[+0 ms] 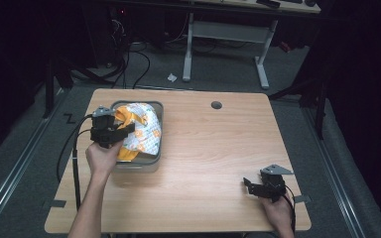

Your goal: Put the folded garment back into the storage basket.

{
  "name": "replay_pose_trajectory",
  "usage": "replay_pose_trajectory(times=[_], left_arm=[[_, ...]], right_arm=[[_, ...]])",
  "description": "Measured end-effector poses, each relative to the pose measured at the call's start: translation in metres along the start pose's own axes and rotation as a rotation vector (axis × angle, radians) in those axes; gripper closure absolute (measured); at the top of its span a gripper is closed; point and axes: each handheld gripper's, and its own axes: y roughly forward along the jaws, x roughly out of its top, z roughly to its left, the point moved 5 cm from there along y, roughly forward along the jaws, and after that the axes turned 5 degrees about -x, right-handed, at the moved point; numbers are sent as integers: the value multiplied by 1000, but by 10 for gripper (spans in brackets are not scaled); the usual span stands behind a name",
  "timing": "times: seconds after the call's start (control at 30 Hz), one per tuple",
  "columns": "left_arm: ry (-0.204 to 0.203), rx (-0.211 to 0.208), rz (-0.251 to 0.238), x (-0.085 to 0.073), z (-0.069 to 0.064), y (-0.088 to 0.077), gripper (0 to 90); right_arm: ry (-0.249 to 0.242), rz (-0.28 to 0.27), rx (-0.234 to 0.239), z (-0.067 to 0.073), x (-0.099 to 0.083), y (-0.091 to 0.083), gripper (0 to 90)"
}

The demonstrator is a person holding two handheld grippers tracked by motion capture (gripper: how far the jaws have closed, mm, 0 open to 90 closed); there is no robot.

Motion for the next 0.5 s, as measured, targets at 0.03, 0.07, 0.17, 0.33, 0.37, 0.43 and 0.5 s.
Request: replay_pose_trajectory(times=[0.03,0.07,0.17,0.33,0.37,0.43,0.5], left_arm=[[1,3,14,-2,2,6,732],[1,3,14,-2,2,6,732],[1,7,43,-7,6,15,732],[3,9,60,-11,12,20,731],[3,19,76,-13,17,24,731],[6,38,95,-15,21,28,731],[5,46,108,-17,23,33,731]], right_arm=[[-1,0,0,0,0,0,227],[-1,0,0,0,0,0,227],[0,0,0,0,0,0,227],[0,0,0,0,0,0,227],[-1,0,0,0,0,0,227],[0,0,0,0,0,0,227],[-2,-1,-1,0,0,0,227]])
